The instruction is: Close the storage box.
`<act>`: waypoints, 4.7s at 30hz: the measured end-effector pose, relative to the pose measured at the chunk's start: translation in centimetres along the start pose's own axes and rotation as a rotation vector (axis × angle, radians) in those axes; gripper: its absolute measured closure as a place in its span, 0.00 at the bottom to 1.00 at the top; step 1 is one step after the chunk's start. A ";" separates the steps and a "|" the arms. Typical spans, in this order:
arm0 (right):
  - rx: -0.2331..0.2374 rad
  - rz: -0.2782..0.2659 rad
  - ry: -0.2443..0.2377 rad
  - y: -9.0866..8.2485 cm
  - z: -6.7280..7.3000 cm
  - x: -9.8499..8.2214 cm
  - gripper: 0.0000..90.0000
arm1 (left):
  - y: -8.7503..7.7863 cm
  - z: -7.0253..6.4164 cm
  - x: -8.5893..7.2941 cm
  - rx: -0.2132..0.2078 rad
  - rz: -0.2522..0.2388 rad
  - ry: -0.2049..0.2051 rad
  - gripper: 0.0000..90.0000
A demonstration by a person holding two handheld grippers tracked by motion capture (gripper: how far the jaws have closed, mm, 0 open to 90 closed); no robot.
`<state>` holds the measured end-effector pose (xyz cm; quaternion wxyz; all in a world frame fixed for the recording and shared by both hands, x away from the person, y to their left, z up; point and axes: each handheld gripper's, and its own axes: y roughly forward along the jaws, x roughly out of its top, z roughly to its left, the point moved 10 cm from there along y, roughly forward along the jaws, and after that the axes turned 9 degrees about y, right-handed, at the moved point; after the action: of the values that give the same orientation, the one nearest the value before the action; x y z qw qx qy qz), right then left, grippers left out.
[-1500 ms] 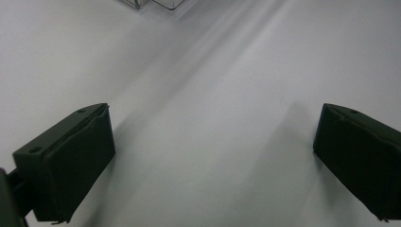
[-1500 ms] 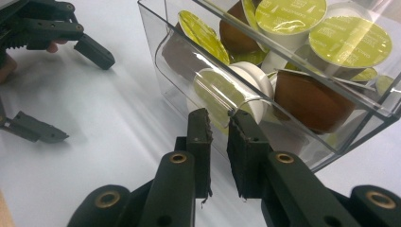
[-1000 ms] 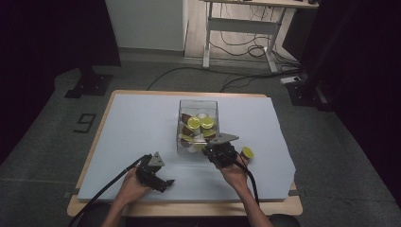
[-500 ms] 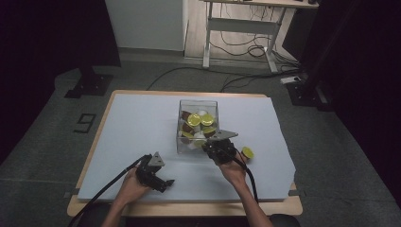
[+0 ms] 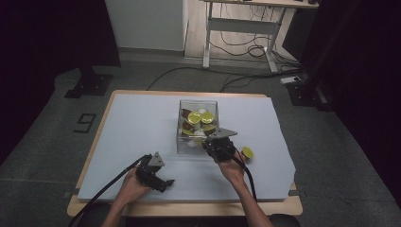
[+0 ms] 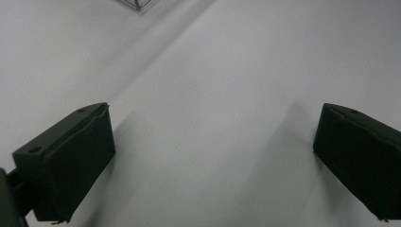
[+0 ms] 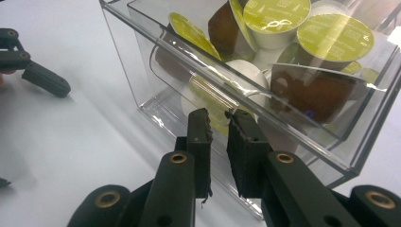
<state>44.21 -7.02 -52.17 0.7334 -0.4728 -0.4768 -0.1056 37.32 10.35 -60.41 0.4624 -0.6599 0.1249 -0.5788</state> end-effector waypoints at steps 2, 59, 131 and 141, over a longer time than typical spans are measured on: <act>-0.005 -0.004 0.000 0.1 -0.1 0.1 0.87 | 0.0 0.0 0.0 0.000 0.000 0.000 0.00; -0.003 0.100 -0.094 -3.5 0.0 -1.6 0.17 | 0.0 0.0 0.0 0.001 0.000 0.000 0.00; -0.159 0.191 0.117 -5.8 -10.1 -11.9 0.02 | 0.0 0.0 0.0 0.002 -0.002 -0.003 0.00; -0.139 0.185 0.143 -5.1 -10.0 -13.1 0.00 | 0.0 0.0 0.0 0.002 -0.002 -0.003 0.00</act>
<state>40.22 -21.56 -60.61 0.7377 -0.5556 -0.3693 -0.1036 37.33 10.34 -60.43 0.4627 -0.6603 0.1229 -0.5786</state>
